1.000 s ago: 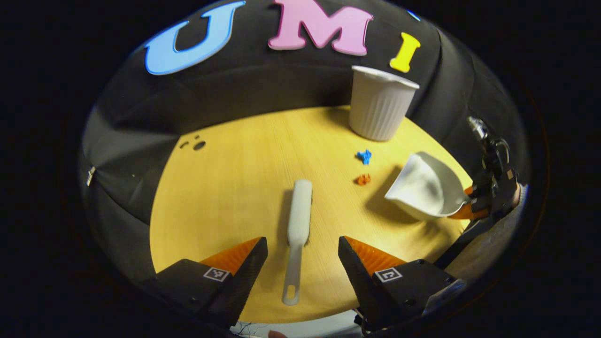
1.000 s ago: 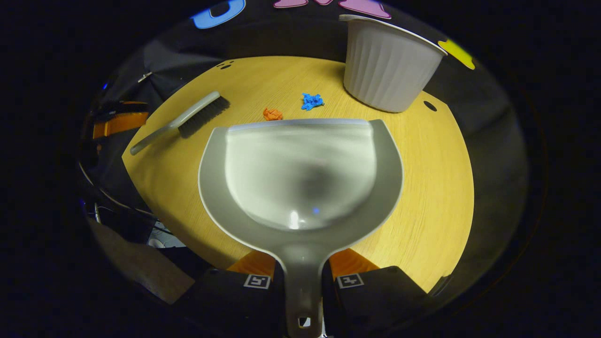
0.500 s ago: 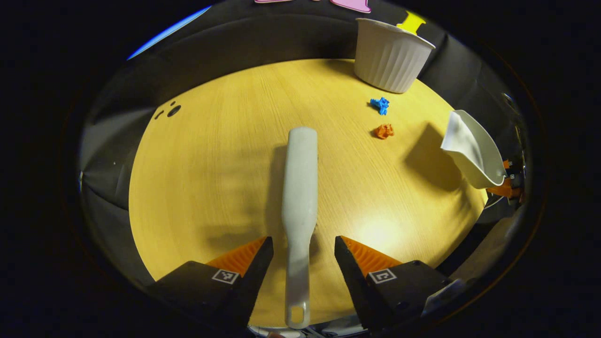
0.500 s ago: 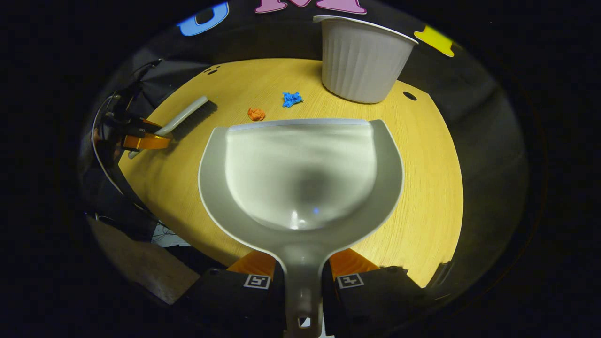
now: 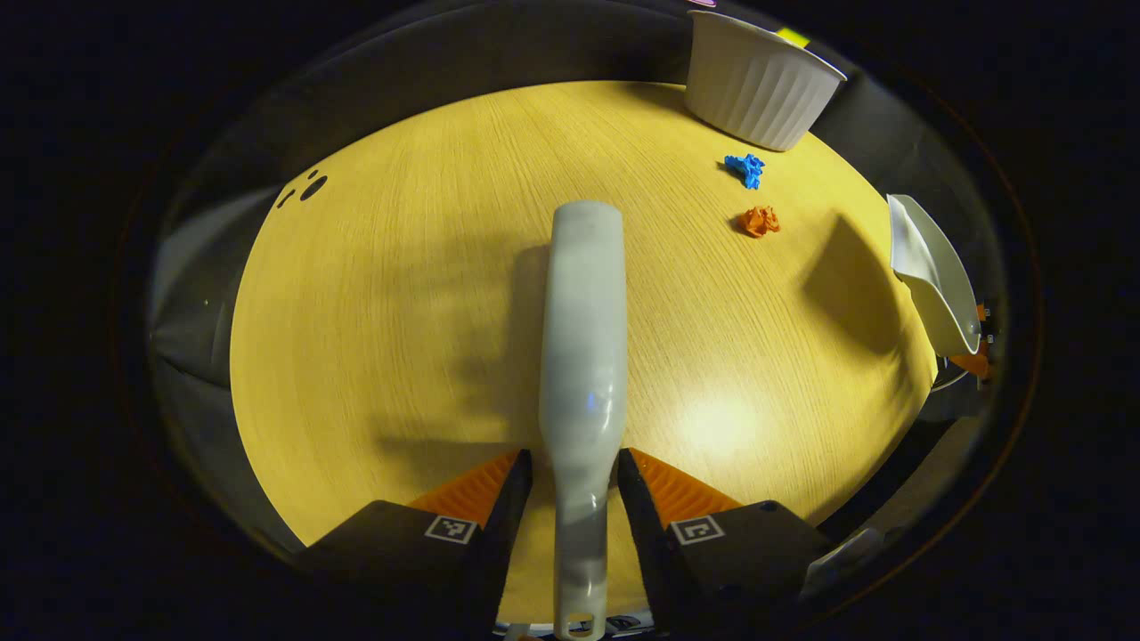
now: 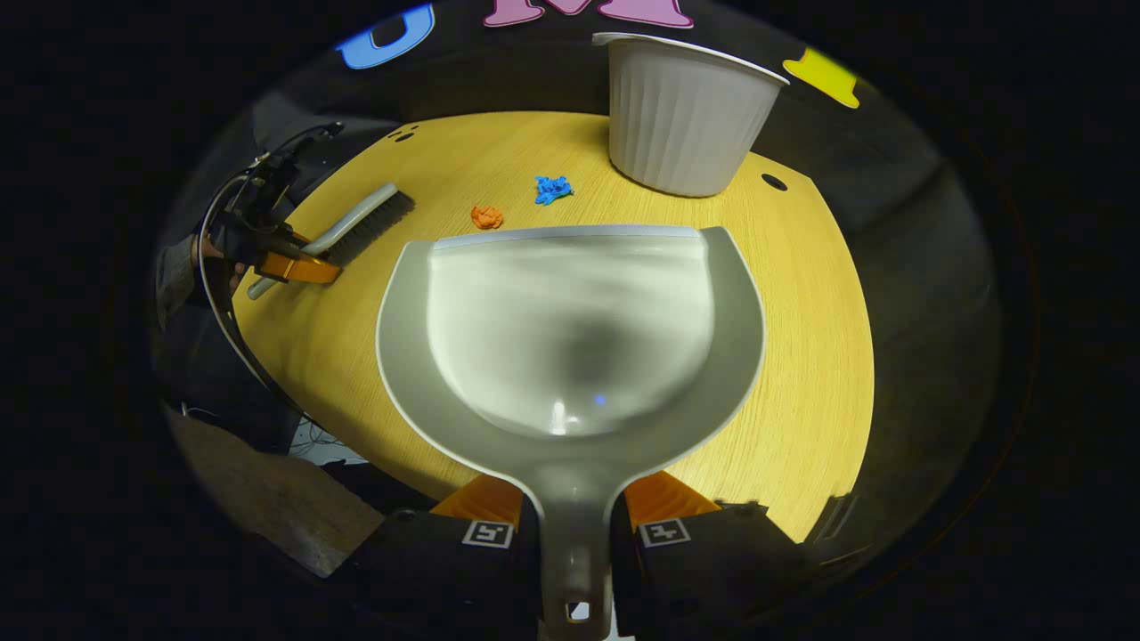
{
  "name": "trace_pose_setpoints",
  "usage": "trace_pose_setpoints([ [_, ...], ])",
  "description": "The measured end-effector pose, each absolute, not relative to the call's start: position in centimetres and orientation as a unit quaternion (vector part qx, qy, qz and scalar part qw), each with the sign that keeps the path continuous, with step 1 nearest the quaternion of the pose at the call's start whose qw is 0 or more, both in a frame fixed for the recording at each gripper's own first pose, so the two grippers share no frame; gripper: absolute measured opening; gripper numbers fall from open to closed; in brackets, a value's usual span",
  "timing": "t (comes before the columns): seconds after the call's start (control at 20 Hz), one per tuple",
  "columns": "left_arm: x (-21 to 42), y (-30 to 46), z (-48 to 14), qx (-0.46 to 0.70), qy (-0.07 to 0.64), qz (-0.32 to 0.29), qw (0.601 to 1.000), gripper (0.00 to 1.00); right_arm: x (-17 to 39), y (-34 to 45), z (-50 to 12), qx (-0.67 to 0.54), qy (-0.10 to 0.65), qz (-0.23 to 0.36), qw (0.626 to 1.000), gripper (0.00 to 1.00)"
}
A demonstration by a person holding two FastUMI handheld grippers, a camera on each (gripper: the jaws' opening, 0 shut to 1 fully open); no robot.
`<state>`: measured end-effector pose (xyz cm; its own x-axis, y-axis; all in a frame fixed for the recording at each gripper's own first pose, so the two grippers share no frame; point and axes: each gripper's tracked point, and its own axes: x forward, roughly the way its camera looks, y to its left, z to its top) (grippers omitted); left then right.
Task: Pick up the small broom and dustpan from the desktop, sweep the trash into the dustpan with the broom, and then empty the trash into the garbage bin.
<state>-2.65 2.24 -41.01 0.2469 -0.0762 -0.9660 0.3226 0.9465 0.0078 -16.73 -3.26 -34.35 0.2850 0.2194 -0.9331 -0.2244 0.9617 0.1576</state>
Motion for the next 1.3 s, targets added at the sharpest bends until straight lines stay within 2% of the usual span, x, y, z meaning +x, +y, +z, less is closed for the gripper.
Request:
trace_pose_setpoints([
  [0.15, -2.4, 2.1, -40.9, 0.103, 0.595, -0.129, 0.787, 0.54, -16.5, -3.1, -33.9, -0.01, 0.58, 0.147, 0.801, 0.36],
  [0.2, -2.3, 2.2, -41.3, 0.102, 0.596, -0.127, 0.786, 0.52, -16.4, -3.0, -33.9, -0.01, 0.582, 0.152, 0.799, 0.41],
  [0.25, -2.2, 2.2, -40.9, 0.101, 0.596, -0.126, 0.786, 0.49, -16.3, -2.7, -34.0, -0.011, 0.584, 0.158, 0.796, 0.36],
  [0.3, -2.3, 2.3, -41.2, 0.106, 0.6, -0.124, 0.783, 0.44, -16.3, -2.6, -34.0, -0.015, 0.586, 0.165, 0.793, 0.36],
  [0.35, -2.0, 2.3, -40.9, 0.112, 0.599, -0.12, 0.783, 0.3, -16.1, -2.5, -34.2, -0.021, 0.59, 0.173, 0.788, 0.36],
  [0.4, -1.5, 2.4, -40.8, 0.128, 0.595, -0.117, 0.785, 0.29, -16.0, -2.3, -34.2, -0.029, 0.593, 0.18, 0.784, 0.31],
  [0.45, -0.7, 2.5, -40.5, 0.147, 0.585, -0.117, 0.789, 0.27, -15.8, -2.3, -34.2, -0.04, 0.597, 0.189, 0.779, 0.36],
  [0.65, 3.7, -0.6, -38.7, 0.169, 0.55, -0.141, 0.805, 0.25, -14.7, -2.3, -34.6, -0.071, 0.62, 0.214, 0.752, 0.36],
  [0.7, 5.0, -1.3, -38.2, 0.173, 0.543, -0.144, 0.809, 0.25, -14.6, -2.5, -34.8, -0.074, 0.629, 0.217, 0.743, 0.41],
  [0.8, 7.6, -3.0, -37.6, 0.184, 0.529, -0.15, 0.815, 0.24, -14.3, -2.9, -35.5, -0.083, 0.644, 0.22, 0.728, 0.31],
  [0.85, 8.9, -3.8, -37.4, 0.192, 0.524, -0.153, 0.815, 0.25, -14.1, -3.0, -35.9, -0.086, 0.65, 0.222, 0.721, 0.36],
  [0.9, 9.9, -4.6, -37.4, 0.199, 0.522, -0.156, 0.814, 0.25, -14.1, -3.4, -36.5, -0.091, 0.656, 0.222, 0.716, 0.36],
  [1.3, 13.0, -10.9, -39.9, 0.239, 0.53, -0.19, 0.791, 0.25, -12.8, -4.0, -38.6, -0.103, 0.659, 0.223, 0.71, 0.36],
])
